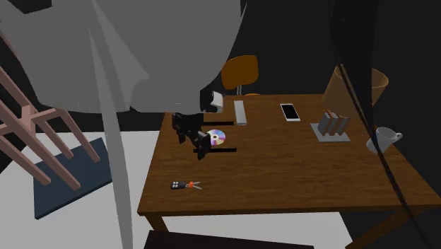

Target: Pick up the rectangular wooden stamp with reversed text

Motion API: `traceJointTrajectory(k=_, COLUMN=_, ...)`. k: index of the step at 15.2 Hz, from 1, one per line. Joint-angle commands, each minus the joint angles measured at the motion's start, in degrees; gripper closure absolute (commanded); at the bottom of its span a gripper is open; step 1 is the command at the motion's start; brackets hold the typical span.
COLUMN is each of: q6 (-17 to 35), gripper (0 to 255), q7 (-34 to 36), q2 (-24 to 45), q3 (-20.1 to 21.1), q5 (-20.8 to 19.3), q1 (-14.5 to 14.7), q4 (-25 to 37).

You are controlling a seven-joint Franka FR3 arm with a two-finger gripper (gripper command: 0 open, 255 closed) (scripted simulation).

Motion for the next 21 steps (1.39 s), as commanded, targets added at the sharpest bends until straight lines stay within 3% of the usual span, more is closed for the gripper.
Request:
traceJointTrajectory(k=1, q6=3.1, gripper=0, q7=5.7, q2=4.9, q3=0.8, q5=-2.3, q1=-0.5, q4=2.0)
traceJointTrajectory(k=5, q6=7.9, gripper=0, q7=16.4, q2=14.8, q3=0.2, q5=-8.2, q1=-0.4, q4=7.2)
traceJointTrajectory(k=11, q6=11.9, gripper=0, q7=30.5, q2=28.5, q3=-4.3, q5=-15.5, q1=2.5, q4=16.8)
traceJointTrajectory(k=21, q6=13.5, gripper=0, q7=45.9, q2=48.9, q3=-13.1, q5=-18.3, q1=7.2, q4=36.6)
